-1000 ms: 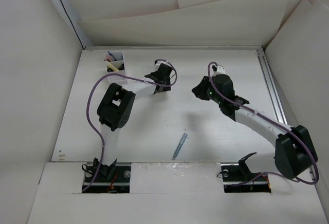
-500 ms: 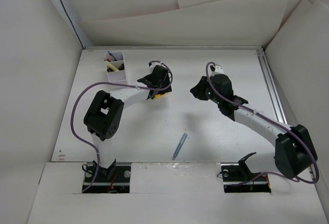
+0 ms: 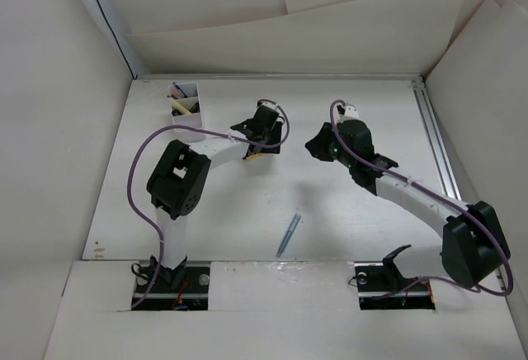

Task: Sort the stationery into containers
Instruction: Pick up the stationery from the center of the board.

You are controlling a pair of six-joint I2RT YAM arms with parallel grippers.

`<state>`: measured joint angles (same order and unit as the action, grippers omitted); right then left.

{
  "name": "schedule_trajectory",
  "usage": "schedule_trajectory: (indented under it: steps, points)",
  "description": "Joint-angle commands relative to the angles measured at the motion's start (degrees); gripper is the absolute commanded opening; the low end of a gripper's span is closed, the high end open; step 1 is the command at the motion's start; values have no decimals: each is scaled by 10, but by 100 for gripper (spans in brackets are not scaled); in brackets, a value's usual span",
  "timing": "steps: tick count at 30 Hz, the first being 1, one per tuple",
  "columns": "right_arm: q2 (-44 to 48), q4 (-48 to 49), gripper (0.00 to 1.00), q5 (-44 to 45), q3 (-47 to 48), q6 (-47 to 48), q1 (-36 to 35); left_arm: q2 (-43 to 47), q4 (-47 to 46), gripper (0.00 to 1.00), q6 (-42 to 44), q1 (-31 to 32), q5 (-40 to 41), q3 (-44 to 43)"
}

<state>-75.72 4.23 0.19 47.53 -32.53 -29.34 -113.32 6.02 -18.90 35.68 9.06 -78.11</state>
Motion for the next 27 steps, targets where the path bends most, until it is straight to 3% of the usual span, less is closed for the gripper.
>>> schedule_trajectory:
  steps: [1,9,27]
  points:
    - [50,19,26,31,6,8,-4,-15,5,56,54,3,4,-39]
    - [78,19,27,54,-10,3,7,-40,12,53,65,3,-3,-50]
    - [67,19,27,36,-5,3,7,-67,39,20,60,3,60,-62]
